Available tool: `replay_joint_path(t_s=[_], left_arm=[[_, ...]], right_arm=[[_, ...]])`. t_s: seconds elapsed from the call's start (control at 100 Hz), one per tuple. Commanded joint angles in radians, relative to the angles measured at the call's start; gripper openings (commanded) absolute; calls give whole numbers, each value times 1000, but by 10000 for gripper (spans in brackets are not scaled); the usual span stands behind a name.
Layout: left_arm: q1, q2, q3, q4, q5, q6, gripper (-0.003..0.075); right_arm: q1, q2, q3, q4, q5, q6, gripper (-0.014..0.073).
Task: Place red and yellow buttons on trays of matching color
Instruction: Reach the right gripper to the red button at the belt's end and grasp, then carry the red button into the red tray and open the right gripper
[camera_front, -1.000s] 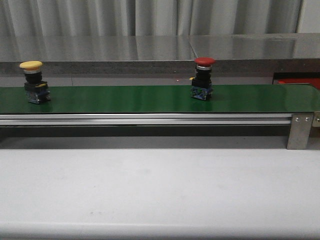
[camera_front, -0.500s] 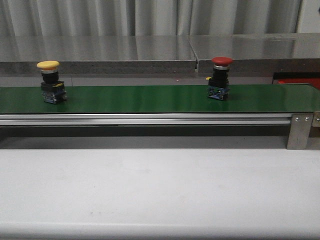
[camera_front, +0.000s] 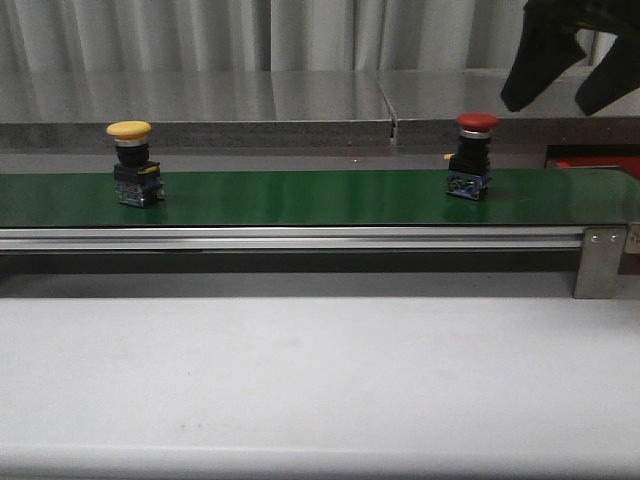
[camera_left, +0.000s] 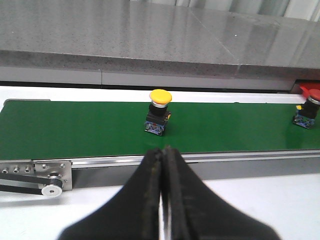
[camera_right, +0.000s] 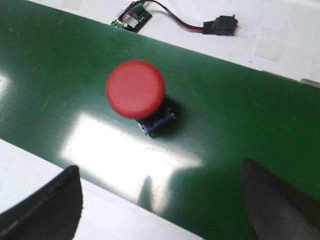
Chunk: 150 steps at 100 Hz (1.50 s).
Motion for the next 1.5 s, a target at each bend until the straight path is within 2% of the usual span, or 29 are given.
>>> replay_joint_path(t_s=[0.0,0.33,0.39,0.46,0.63,0.72,0.98,1.24,1.49], left_arm=[[-8,4,-28,-26,-72,-3,-19],[-8,4,-28,-26,-72,-3,-19],[-8,4,-28,-26,-72,-3,-19],[-8,4,-28,-26,-72,-3,-19],[-8,4,-28,-26,-72,-3,-19],[-8,4,-28,-26,-72,-3,-19],[-8,4,-28,-26,-72,-3,-19],[-8,4,-28,-26,-72,-3,-19],[-8,4,-28,-26,-72,-3,-19]], right_arm=[[14,6,-79,27,-24,-17,635],[28,168,-212,3,-31,-26,635],[28,190,-227,-17,-46,-26,614],[28,206,-240,-31,-48,-26,530],[23,218,-275,-53,-11,-26,195],[8,218,-323,-53,38,-25,125],[-110,245,-508,-54,60,4,123],[-272,357,-667,-42,31,5,123],[-309,494,-759,-33,-23,5,123]])
